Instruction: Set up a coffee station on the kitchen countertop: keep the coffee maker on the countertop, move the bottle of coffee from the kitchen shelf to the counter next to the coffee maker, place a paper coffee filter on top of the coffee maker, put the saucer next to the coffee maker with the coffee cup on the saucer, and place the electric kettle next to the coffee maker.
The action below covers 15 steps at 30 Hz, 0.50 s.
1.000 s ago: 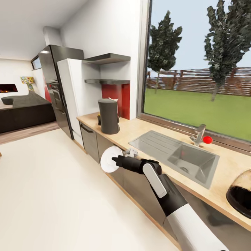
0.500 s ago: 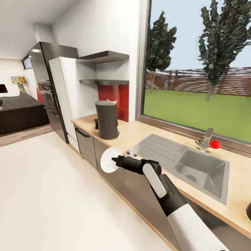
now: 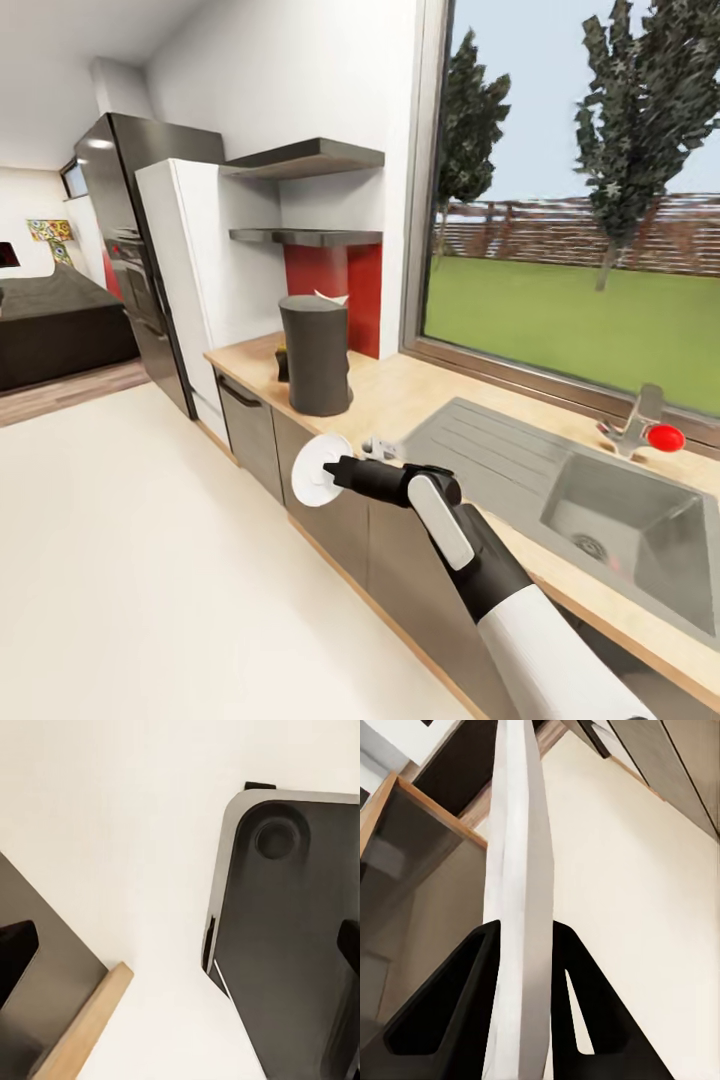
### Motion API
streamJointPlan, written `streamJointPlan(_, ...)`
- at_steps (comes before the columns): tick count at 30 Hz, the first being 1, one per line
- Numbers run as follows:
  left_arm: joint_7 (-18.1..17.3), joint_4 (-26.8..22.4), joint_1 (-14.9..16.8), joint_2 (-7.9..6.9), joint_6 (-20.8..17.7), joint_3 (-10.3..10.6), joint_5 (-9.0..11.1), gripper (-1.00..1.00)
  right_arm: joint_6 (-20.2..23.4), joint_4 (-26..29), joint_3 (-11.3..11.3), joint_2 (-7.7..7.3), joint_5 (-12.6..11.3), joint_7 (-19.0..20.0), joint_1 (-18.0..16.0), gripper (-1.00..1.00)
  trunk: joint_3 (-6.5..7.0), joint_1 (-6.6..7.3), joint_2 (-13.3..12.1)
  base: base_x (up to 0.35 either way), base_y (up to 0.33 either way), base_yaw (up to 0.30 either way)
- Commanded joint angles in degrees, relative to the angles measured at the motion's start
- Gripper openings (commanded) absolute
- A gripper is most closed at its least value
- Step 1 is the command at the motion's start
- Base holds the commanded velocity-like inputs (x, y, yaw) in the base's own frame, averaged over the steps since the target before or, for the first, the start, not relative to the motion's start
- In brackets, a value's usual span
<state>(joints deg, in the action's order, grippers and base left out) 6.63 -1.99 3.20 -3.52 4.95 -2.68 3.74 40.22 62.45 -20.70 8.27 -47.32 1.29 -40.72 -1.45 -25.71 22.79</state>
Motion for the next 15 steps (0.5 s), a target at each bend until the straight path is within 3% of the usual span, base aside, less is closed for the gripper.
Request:
streamJointPlan(1,-0.04,0.05,0.05,0.01,0.23,-0.22,0.39,1.0,0.22,-0.77,0.12,0.03,0.05,0.11,-0.06,-1.0,-0.13,-0.07,0.13,0.324,0.071,0.0)
streamJointPlan(4,-0.04,0.05,0.05,0.01,0.23,-0.22,0.39,1.0,0.14,-1.86,0.41,0.0,0.04,0.05,-0.06,-1.0,-0.13,-0.07,0.13,0.324,0.034,0.0)
streamJointPlan(8,-0.02,0.05,0.05,0.01,0.23,-0.22,0.39,1.0,-0.96,-4.57,6.26,0.0,-0.02,0.03,-0.06,-1.0,-0.13,-0.07,0.13,0.324,0.007,0.0)
streamJointPlan(10,-0.01,0.05,0.05,0.01,0.23,-0.22,0.39,1.0,-1.08,-5.04,7.88,0.0,-0.05,0.08,-0.06,-1.0,-0.13,-0.07,0.13,0.324,0.002,0.0)
streamJointPlan(15,-0.02,0.05,0.05,0.01,0.23,-0.22,0.38,1.0,-1.18,-5.54,9.46,-0.01,-0.21,0.22,-0.06,-1.0,-0.13,-0.07,0.13,0.324,0.0,0.0)
